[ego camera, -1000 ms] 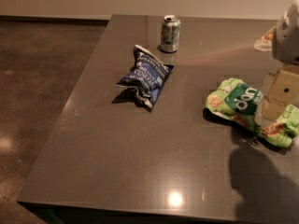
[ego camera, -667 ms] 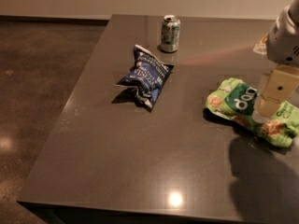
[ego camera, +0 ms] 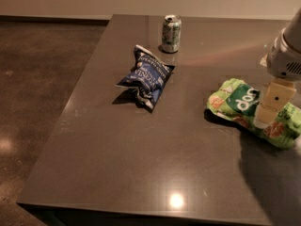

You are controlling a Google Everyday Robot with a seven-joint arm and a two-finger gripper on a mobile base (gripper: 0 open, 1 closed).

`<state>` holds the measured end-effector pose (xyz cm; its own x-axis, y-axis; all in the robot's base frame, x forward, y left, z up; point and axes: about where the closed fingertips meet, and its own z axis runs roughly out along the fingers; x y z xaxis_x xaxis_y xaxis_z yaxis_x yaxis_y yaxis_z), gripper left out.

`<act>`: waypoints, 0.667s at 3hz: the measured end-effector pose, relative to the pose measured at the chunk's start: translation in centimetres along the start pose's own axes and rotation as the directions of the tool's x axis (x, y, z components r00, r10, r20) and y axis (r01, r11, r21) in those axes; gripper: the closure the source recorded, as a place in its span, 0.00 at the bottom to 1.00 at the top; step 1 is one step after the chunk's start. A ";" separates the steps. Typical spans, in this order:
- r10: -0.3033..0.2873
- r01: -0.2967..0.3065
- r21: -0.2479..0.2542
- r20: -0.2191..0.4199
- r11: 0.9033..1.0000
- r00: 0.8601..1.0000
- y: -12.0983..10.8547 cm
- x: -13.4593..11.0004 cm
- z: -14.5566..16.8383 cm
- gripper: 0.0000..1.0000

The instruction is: Pick green rice chip bag

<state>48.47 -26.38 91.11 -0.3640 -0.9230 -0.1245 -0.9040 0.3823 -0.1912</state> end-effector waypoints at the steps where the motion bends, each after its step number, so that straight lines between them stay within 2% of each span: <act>1: 0.033 -0.033 -0.007 -0.007 0.999 0.999 -0.6 1.5 2.0 0.00; 2: 0.060 -0.060 -0.015 -0.023 0.998 0.998 -0.8 2.1 3.1 0.00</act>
Offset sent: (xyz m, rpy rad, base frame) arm 0.0079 -0.0275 -0.0459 -0.0076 0.0546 -0.1070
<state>49.08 -28.44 88.00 -0.4226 -0.8992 -0.1135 -0.8838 0.4366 -0.1685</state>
